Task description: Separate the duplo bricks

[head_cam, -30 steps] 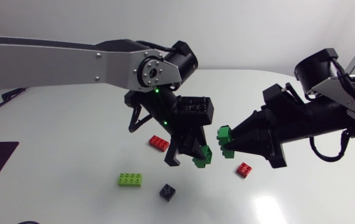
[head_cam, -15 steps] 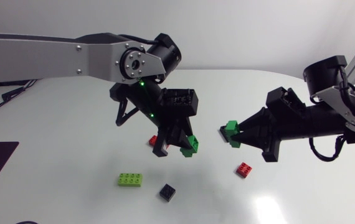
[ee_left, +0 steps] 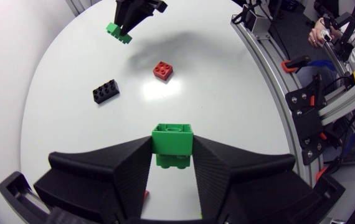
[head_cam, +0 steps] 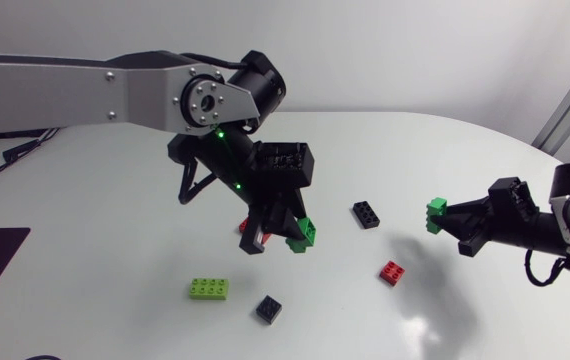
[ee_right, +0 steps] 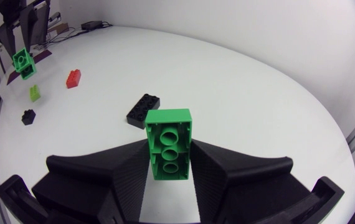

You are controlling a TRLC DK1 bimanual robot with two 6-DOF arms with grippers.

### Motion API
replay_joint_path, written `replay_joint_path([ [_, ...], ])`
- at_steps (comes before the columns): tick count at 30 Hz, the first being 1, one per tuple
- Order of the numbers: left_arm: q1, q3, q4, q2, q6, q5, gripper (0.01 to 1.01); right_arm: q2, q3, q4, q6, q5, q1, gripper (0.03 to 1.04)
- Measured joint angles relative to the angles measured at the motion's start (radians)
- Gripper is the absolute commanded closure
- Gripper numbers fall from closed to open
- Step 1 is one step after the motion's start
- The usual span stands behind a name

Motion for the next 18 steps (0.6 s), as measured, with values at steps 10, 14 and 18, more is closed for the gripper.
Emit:
replay_joint_path([
  [10, -0.005, -0.034, 0.012, -0.008, -0.004, 0.0, 0.779, 0.218, -0.111, 0.442, 0.146, -0.003, 0.0, 0.75],
  [14, -0.005, -0.04, 0.021, -0.011, -0.006, 0.0, 0.779, 0.268, -0.113, 0.533, 0.2, -0.005, -0.006, 0.74],
  [18, -0.006, -0.04, 0.03, -0.011, -0.021, -0.001, 0.779, 0.271, -0.13, 0.575, 0.229, -0.02, -0.023, 0.73],
])
